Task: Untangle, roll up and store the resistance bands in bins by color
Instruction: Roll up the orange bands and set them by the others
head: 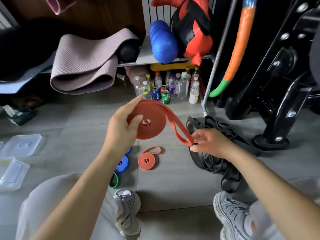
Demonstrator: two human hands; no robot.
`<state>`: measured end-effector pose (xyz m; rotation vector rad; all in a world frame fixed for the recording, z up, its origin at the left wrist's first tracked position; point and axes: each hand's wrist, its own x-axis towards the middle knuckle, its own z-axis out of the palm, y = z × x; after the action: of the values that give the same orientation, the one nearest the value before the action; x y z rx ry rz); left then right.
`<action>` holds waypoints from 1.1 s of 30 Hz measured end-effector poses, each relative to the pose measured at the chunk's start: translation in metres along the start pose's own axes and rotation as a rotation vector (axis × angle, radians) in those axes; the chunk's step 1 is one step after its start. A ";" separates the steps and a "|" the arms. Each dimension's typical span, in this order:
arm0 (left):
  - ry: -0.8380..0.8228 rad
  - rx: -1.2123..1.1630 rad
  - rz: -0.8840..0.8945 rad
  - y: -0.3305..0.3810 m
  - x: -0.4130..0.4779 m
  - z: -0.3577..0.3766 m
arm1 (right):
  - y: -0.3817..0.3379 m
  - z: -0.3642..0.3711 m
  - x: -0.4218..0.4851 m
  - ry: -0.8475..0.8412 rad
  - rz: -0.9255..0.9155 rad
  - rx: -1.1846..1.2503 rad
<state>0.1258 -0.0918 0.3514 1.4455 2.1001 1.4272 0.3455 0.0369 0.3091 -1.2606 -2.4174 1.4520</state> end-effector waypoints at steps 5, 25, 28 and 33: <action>0.019 0.015 -0.044 -0.006 0.002 -0.007 | -0.003 0.000 0.000 0.152 0.025 0.337; -0.363 0.267 0.181 -0.004 -0.030 0.029 | -0.019 0.012 -0.010 0.134 -0.137 0.105; -0.385 0.291 0.234 -0.003 -0.030 0.031 | -0.026 0.012 -0.015 0.119 -0.226 0.186; -0.367 0.288 0.275 -0.002 -0.030 0.029 | -0.025 0.013 -0.014 0.150 -0.197 0.060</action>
<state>0.1575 -0.0988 0.3251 1.9948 1.9833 0.8640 0.3339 0.0125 0.3259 -1.0449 -2.3073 1.3161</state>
